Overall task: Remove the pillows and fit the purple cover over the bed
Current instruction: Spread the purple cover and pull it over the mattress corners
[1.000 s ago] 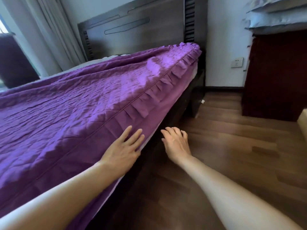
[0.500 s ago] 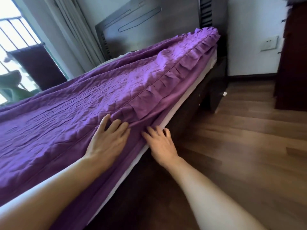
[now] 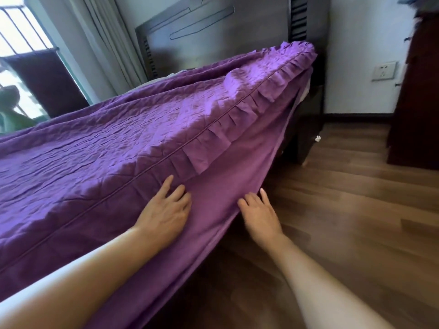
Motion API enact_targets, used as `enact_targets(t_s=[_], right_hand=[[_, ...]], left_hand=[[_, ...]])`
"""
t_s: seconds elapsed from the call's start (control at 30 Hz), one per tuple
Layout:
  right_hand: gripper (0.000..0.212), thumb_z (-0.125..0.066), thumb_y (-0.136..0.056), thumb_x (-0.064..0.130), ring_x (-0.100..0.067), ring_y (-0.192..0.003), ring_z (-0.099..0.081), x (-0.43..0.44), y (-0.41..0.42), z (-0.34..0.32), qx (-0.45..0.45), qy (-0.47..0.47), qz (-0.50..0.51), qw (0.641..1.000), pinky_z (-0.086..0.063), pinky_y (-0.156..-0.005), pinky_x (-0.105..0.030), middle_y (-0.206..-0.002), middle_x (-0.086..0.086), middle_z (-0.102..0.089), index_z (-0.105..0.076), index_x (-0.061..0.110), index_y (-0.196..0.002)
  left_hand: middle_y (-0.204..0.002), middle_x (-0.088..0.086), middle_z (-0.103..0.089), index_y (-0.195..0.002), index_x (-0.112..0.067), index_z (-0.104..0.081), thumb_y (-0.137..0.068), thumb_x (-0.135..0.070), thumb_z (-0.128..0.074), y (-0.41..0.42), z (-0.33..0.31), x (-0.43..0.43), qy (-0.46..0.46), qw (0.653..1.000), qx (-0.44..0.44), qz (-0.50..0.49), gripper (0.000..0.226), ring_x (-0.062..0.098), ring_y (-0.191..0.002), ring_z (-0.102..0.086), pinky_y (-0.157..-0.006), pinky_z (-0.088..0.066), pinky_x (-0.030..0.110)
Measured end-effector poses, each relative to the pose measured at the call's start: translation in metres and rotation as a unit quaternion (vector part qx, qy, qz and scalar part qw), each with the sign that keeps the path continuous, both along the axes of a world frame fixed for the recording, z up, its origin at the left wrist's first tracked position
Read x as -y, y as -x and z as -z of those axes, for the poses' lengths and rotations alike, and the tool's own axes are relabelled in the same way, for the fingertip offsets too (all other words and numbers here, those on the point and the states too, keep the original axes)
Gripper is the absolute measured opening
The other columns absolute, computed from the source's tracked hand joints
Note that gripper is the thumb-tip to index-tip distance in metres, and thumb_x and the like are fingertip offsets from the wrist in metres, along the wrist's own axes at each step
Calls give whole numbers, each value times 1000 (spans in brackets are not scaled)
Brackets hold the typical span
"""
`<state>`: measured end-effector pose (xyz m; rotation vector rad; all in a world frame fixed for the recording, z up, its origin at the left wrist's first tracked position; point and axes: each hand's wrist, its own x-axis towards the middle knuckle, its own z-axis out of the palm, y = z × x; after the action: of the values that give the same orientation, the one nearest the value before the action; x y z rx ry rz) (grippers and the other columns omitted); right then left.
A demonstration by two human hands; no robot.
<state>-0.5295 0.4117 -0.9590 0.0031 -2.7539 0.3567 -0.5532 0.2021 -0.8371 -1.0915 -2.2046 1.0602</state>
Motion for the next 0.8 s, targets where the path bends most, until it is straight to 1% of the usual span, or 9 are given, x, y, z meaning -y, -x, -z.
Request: enact_targets(t_s=[0.07,0.17,0.27,0.33,0.4,0.43,0.57,0.7,0.8], right_hand=[[43,-30,-80,9,-30,-121,-48,7,7,-12,-38,30,-22,999,-18,-115,-42,-120,-13,-56,-57,10,-113],[57,-39,-84,-2,-28,-141,-22,17,11,-23,-30,81,-54,995,-5,-118,-35,-148,-15,-31,-34,6,-140],[65,-40,-82,-7,-28,-144,-12,30,11,-22,-1,98,-70,993,-1,-119,-35,-153,-17,-19,-25,5,-143],[61,-41,-83,-6,-30,-144,-10,36,13,-22,35,90,-81,992,1,-118,-37,-153,-18,-20,-29,4,-141],[60,-44,-83,-5,-28,-144,-11,39,15,-25,51,81,-88,992,2,-117,-38,-153,-16,-22,-33,5,-141],[61,-45,-82,-5,-27,-144,-12,41,16,-27,48,80,-90,992,2,-117,-38,-152,-14,-24,-35,7,-140],[58,-47,-76,-8,-28,-135,-33,47,11,-34,-66,142,-52,986,-13,-118,-36,-139,-13,-43,-46,7,-133],[60,-52,-74,-12,-36,-129,-41,54,17,-60,-188,163,-14,968,-32,-111,-44,-138,-23,-43,-44,-1,-133],[64,-42,-75,-7,-36,-133,-34,68,21,-94,-258,141,-39,955,-30,-110,-43,-146,-21,-33,-33,3,-138]], left_hand=[[-88,11,-68,-85,-3,-74,-75,-12,-30,3,-3,1,27,1000,11,-5,46,33,-91,-64,-104,-24,58],[-89,12,-71,-79,-7,-76,-73,-15,-29,6,-4,7,67,998,16,-11,49,31,-91,-66,-103,-30,57],[-111,13,-67,-99,-21,-75,-78,-21,-21,0,-11,3,102,994,26,-29,57,35,-108,-60,-108,-17,59],[-146,14,-38,-133,-34,-49,-88,-27,-11,-3,-6,2,157,985,54,-42,59,43,-135,-29,-108,8,62],[-156,13,-15,-145,-33,-27,-97,-30,-17,-9,-5,3,188,975,97,-74,49,43,-142,-1,-102,25,61],[-155,13,-16,-145,-31,-27,-98,-29,-20,-10,-5,7,182,974,106,-85,48,42,-142,0,-102,25,60],[-114,13,-67,-105,-22,-71,-83,-20,-30,-18,-19,17,96,990,99,-3,46,33,-117,-56,-112,-8,55],[-132,8,-56,-119,-19,-62,-79,-20,-33,-24,-42,19,-52,992,58,95,50,29,-128,-48,-108,-25,54],[-146,3,-42,-139,-21,-40,-88,-29,-38,-26,-75,27,-211,976,30,41,52,26,-137,-36,-110,-26,51]])
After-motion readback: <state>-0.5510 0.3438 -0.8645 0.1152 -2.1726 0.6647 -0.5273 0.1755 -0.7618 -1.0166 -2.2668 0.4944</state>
